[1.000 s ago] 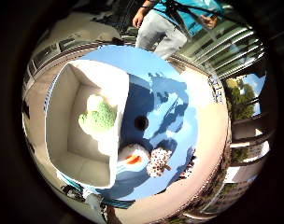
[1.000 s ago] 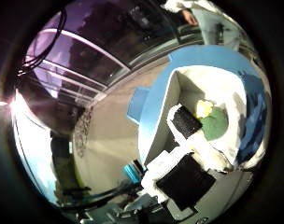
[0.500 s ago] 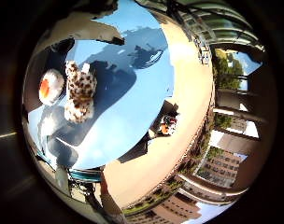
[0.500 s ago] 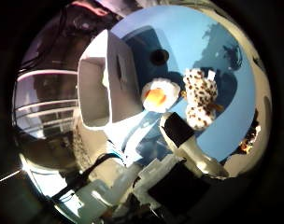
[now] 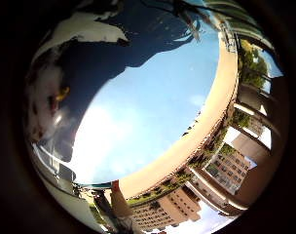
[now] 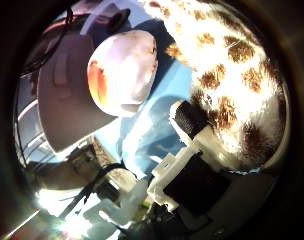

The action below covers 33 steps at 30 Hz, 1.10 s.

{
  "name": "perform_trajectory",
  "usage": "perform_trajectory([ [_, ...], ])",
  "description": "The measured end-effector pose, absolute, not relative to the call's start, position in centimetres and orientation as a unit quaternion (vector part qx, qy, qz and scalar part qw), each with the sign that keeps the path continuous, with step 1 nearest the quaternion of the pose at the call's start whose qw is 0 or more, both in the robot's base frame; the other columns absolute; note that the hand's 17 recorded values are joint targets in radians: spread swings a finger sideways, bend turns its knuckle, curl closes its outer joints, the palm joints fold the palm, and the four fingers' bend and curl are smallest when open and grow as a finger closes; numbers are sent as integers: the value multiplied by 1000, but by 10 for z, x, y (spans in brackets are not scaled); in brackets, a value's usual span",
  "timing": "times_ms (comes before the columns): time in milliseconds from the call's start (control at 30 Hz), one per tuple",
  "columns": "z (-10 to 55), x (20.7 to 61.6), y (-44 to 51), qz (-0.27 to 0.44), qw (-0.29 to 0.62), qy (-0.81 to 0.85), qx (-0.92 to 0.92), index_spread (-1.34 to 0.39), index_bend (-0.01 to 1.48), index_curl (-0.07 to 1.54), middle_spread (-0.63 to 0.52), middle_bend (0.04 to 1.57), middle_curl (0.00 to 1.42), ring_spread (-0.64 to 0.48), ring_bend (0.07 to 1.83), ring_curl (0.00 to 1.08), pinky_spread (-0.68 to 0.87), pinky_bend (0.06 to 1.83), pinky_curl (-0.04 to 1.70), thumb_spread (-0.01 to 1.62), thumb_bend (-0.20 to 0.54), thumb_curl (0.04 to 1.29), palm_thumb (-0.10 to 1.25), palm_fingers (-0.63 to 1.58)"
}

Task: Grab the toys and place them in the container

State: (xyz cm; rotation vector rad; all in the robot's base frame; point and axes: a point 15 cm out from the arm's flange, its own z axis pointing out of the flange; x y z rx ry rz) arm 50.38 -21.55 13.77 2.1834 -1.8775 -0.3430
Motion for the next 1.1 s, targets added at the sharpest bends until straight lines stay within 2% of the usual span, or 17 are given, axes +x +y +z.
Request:
perform_trajectory([
  [67,137,503,-216,-115,131,-637,751,-75,104,138,-13,551,474,194,978,406,428,1314,140,1144,12,355,663,889],
  [100,137,503,-216,-115,131,-637,751,-97,104,128,-25,602,496,179,1031,421,419,1303,134,1144,19,364,689,920],
  [133,142,506,-217,-109,128,-638,752,-147,130,109,-60,730,570,137,1178,490,402,1287,135,1129,31,386,758,912],
  [200,154,509,-220,-96,122,-641,752,-198,169,89,-94,832,639,93,1280,554,378,1338,148,1109,45,414,831,907],
  [300,195,514,-232,-60,98,-657,745,-309,288,53,-142,980,744,18,1335,614,309,1499,186,1070,65,477,950,1053],
  [500,288,518,-241,12,38,-682,731,-456,463,26,-183,1076,859,-50,1360,681,225,1645,256,1043,43,557,989,1032],
  [700,391,515,-216,89,-23,-677,730,-600,670,-4,-213,1130,958,-93,1399,735,158,1726,314,1055,-18,620,939,977],
  [900,490,510,-120,145,-107,-626,758,-702,828,-11,-229,1176,1029,-114,1436,776,128,1773,366,1089,-11,662,940,918],
  [1100,507,511,15,128,-140,-568,801,-767,943,-13,-230,1205,1075,-124,1474,806,112,1785,419,1097,-13,693,950,874],
])
